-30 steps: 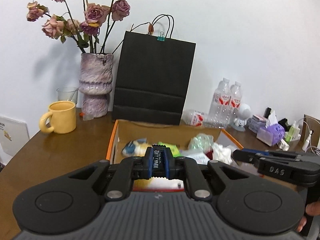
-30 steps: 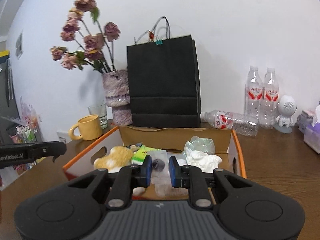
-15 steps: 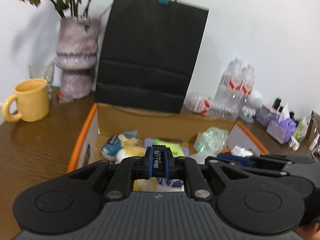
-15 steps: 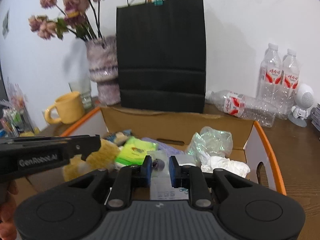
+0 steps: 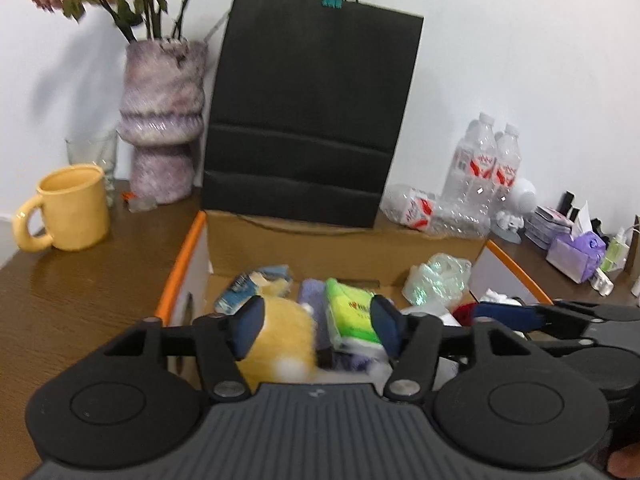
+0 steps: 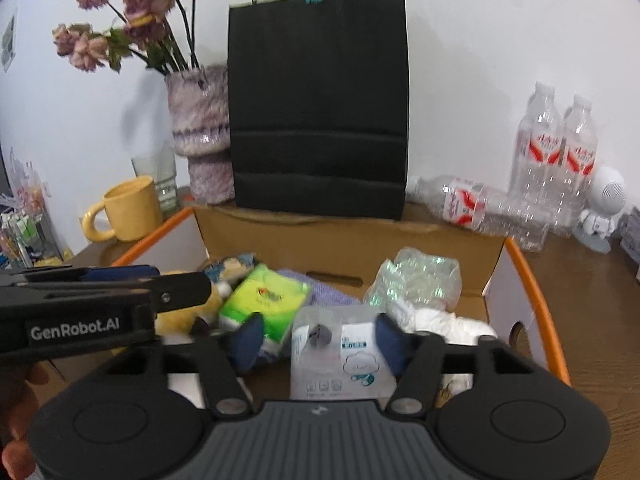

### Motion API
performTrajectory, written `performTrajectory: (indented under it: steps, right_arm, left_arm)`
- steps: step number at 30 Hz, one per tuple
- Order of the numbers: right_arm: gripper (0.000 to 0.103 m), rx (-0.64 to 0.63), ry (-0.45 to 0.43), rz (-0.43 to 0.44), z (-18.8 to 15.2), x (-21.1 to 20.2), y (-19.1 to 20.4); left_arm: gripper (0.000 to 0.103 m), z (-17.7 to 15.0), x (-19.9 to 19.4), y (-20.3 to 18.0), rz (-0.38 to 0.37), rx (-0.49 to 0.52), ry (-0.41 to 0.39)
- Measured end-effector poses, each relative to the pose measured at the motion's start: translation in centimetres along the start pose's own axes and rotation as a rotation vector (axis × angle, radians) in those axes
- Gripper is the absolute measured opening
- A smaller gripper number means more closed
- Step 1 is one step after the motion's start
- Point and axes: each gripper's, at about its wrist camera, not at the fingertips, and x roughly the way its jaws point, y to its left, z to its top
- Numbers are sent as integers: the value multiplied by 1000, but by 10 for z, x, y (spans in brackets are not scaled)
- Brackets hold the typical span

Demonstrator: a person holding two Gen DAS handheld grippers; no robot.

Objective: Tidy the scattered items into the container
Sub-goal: 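Carry both packets over the box and open both tools, then grasp a clear packet with the left tool while the right tool grasps a white round lid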

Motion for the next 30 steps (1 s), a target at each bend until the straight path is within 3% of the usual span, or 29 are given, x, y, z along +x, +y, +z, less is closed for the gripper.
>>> performTrajectory:
  steps: [3, 5, 7, 17, 23, 30]
  right_arm:
    - [77, 6, -38, -6, 1, -11, 1]
    - [83, 3, -59, -5, 1, -18, 2]
    - [88, 0, -85, -8, 0, -27, 3]
    - [94, 21, -185, 8, -22, -89, -2]
    - [94, 12, -225, 6, -46, -127, -6]
    - [90, -32, -147, 25, -81, -134, -1]
  left_arm:
    - [97, 2, -10, 2, 15, -27, -30]
    - [103, 2, -20, 3, 31, -41, -56]
    - [103, 2, -30, 3, 43, -46, -79]
    - [103, -26, -94, 14, 62, -71, -153]
    - [103, -54, -114, 22, 91, -55, -106]
    - [103, -85, -109, 25, 81, -31, 13]
